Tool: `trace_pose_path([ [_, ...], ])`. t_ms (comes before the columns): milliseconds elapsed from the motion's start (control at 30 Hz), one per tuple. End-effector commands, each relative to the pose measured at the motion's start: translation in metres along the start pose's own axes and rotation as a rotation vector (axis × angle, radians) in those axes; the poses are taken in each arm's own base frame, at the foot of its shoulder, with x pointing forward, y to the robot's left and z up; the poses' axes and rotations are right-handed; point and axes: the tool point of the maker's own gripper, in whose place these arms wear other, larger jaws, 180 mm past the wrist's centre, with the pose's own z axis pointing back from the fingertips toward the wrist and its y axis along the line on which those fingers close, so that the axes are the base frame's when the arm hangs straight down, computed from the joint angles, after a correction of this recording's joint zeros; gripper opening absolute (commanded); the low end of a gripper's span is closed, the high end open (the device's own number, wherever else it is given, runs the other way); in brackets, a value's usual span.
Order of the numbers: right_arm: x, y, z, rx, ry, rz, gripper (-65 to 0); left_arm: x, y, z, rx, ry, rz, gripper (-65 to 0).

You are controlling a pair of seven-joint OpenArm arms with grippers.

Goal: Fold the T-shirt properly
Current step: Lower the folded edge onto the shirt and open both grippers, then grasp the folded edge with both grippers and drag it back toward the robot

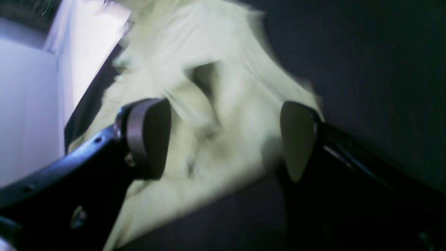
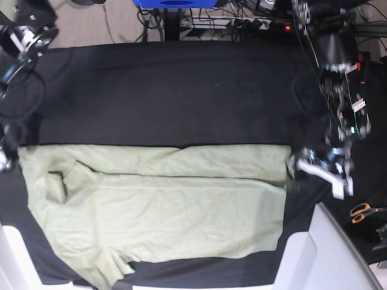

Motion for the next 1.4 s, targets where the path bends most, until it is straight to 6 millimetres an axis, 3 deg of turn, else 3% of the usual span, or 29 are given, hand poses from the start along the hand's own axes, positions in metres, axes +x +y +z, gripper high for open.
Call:
trace_pose_path([
  [0, 0.021, 0.006, 0.005, 0.025, -0.057, -0.004, -19.1, 0.02, -0.005, 0.004, -0.021, -0.061, -0.013, -11.5],
  [100, 0.002, -0.012, 0.009, -0.004, -0.032, -0.068, -18.9, -0.01, 0.0, 0.016, -0.011, -0.01, -0.024, -25.8],
  [200, -0.015, -0.023, 0.002, -0.014, -0.02, -0.138, -18.9, -0.021, 0.0, 0.025, -0.009, 0.006, -0.041, -31.6],
  [400, -0.039, -0.035, -0.023, -0.03, -0.012, -0.26, -18.9, -0.035, -0.001, 0.029, -0.009, 0.033, -0.033, -31.9],
  [533, -0.04, -0.043, -0.036, -0.046, -0.033, -0.339, -18.9, -0.046, 0.002, 0.033, -0.004, 0.057, -0.032, -31.9],
  [767, -0.036, -0.032, -0.05, -0.028, -0.033, -0.392, -19.5, -0.06, -0.001, 0.034, -0.003, 0.075, 0.002, -31.9],
  [933, -0.046, -0.019, -0.058, -0.017, 0.023, -0.317, -20.0, -0.065, -0.008, 0.033, -0.013, 0.079, 0.023, -31.8],
  [1033, -0.049, -0.017, -0.059, -0.016, 0.038, -0.3, -31.1, -0.066, -0.01, 0.032, -0.016, 0.078, 0.029, -29.5],
  [1133, -0.051, -0.017, -0.059, -0.019, 0.045, -0.3, -52.7, -0.07, -0.01, 0.032, -0.016, 0.087, 0.035, -15.3],
  [1200, -0.051, -0.017, -0.059, -0.019, 0.045, -0.3, -62.7, -0.075, -0.011, 0.029, -0.03, 0.094, 0.084, -7.4],
  [1267, -0.051, -0.017, -0.059, -0.019, 0.046, -0.3, -65.0, -0.081, -0.011, 0.027, -0.057, 0.097, 0.182, -3.1],
  [1367, -0.051, -0.018, -0.058, -0.021, 0.046, -0.301, -65.0, -0.089, 0.0, 0.026, -0.073, 0.103, 0.305, -3.3],
])
